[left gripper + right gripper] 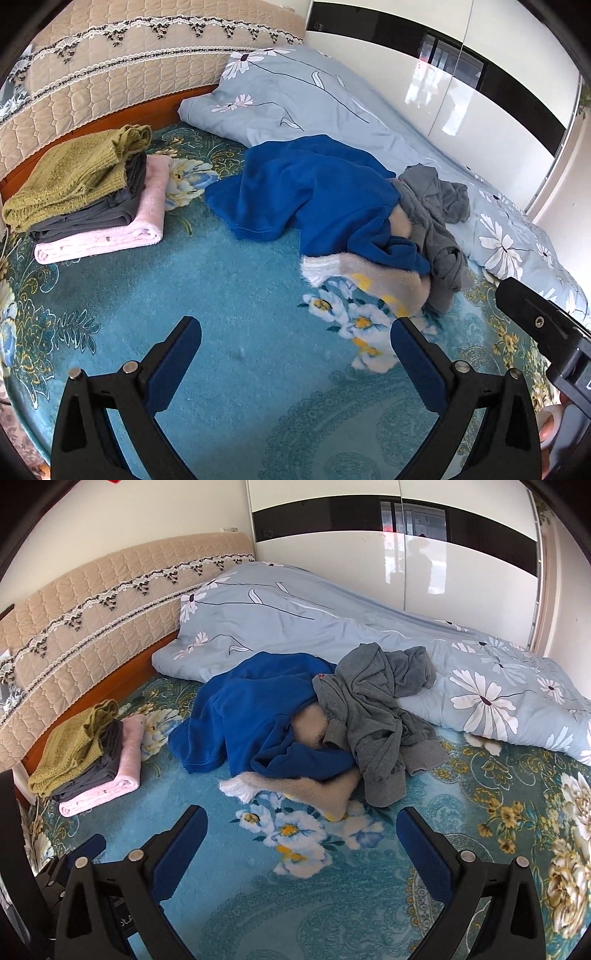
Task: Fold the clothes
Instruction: 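Move both tools toward the pile of clothes on the bed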
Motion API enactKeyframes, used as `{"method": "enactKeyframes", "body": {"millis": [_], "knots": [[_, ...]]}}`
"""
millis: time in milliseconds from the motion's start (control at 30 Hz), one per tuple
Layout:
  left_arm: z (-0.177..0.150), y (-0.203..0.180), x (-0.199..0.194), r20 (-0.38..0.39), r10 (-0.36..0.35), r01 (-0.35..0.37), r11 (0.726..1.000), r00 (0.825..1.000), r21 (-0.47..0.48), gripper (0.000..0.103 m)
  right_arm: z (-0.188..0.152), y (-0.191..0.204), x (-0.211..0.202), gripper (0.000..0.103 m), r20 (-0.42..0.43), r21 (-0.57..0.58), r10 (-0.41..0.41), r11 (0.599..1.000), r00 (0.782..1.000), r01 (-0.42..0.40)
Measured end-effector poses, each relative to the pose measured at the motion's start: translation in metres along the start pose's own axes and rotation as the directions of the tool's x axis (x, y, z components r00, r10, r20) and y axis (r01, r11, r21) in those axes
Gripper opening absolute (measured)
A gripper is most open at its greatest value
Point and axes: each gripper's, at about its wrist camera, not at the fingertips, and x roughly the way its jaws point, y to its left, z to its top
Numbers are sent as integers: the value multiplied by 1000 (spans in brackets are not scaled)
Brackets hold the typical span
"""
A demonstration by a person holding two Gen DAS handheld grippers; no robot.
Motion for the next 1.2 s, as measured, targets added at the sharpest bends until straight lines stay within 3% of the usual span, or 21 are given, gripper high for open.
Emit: {"method": "enactKeyframes", "body": {"millis": [300,800,967,1200], "knots": [[1,6,-4,9,-2,2,1000,1000,-30,102,-4,6,2,103,-35,-15,21,1000,999,-22],[-1,4,-6,17,25,-25,1000,1000,6,102,-9,3,5,103,-4,-21,61,998,998,-61],[-2,3,-6,16,32,-32,999,999,15,102,-12,0,8,103,6,-6,94,996,996,-93],[1,8,-11,30,1,-1,1000,1000,-16,102,-5,-11,15,103,-47,30,186,982,981,-185]]}}
